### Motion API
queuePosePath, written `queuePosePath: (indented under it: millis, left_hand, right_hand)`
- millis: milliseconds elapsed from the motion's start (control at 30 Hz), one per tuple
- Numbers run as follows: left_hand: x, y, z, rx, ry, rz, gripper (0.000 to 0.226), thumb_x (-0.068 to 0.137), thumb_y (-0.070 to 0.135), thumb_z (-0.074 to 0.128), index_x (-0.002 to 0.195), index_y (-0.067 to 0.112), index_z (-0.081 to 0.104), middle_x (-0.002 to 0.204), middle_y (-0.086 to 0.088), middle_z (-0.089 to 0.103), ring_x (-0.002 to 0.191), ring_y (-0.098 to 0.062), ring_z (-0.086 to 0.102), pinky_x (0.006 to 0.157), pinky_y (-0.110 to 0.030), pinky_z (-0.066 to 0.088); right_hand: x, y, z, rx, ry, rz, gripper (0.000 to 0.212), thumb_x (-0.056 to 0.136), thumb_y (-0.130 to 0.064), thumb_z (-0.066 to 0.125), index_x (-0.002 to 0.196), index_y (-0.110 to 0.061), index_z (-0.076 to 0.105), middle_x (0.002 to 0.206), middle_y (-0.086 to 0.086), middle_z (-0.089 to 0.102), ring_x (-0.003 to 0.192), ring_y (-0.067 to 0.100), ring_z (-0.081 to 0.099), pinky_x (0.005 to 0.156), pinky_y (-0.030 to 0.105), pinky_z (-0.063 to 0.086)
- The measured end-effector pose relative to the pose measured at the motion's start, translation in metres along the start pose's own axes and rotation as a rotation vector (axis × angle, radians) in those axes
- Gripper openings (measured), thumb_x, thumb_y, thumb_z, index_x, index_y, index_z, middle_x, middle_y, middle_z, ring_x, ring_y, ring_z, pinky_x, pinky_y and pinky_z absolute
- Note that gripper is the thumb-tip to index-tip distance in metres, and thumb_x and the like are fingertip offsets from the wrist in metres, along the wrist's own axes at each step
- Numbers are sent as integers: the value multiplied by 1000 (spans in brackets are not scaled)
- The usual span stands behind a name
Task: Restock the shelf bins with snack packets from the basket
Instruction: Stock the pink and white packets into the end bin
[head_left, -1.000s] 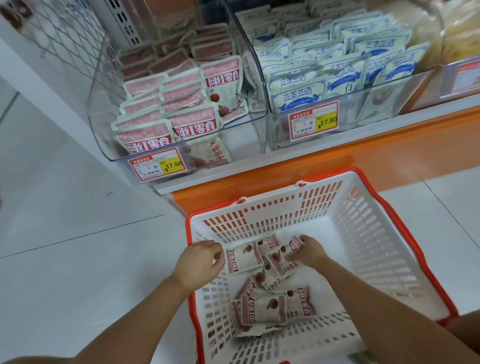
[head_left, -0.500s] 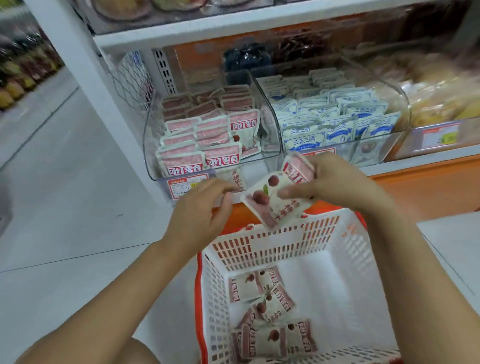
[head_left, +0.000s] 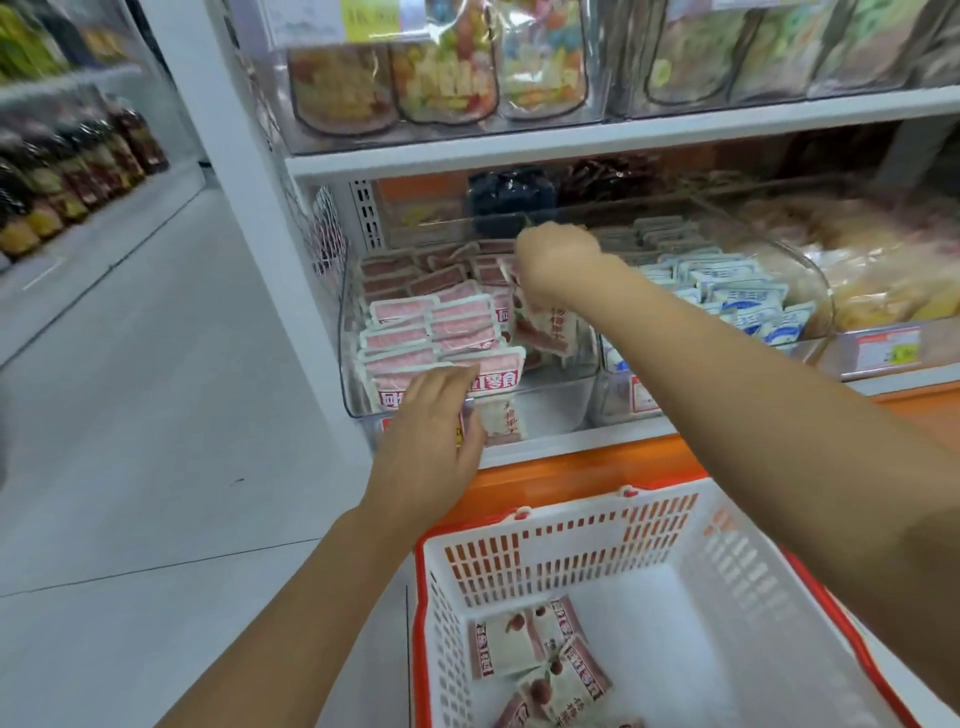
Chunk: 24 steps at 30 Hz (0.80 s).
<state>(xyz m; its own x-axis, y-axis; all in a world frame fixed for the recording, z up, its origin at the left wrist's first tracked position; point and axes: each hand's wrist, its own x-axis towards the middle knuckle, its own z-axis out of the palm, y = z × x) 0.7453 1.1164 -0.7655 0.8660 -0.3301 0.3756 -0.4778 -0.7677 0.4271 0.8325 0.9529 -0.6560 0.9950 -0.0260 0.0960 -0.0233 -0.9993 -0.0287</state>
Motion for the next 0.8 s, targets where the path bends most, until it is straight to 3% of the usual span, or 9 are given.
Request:
queuePosePath:
  millis: [233, 367, 633, 800]
  left_hand:
    - [0, -11, -1, 35, -105, 9, 45, 101, 25, 39, 146, 24, 34, 152, 8, 31, 142, -8, 19, 114, -22, 10]
    - [-4, -14, 0, 32, -95, 53, 45, 100, 23, 42, 144, 23, 37, 151, 7, 34, 142, -8, 21, 109, -16, 6]
    - [-10, -13, -1, 6, -70, 24, 45, 100, 27, 43, 144, 28, 35, 150, 11, 33, 138, -4, 25, 104, -12, 12]
    - [-19, -18, -7, 6, -37, 54, 44, 100, 22, 43, 143, 26, 39, 146, 9, 39, 135, -3, 30, 104, -9, 13]
  right_hand:
    - [32, 1, 39, -29, -179, -124, 29, 77, -5, 74, 105, -1, 66, 105, 14, 66, 95, 31, 62, 70, 30, 42]
    - [37, 1, 59, -17, -88, -103, 30, 79, 2, 62, 107, -7, 67, 107, 15, 67, 97, 32, 63, 75, 34, 47]
    - [35, 4, 59, 18, 12, -29, 26, 87, 6, 47, 107, 2, 63, 113, 20, 63, 105, 35, 59, 86, 37, 48]
    - [18, 2, 58, -151, 195, -50, 39, 91, 1, 47, 130, 6, 44, 136, 23, 40, 125, 35, 40, 95, 39, 41]
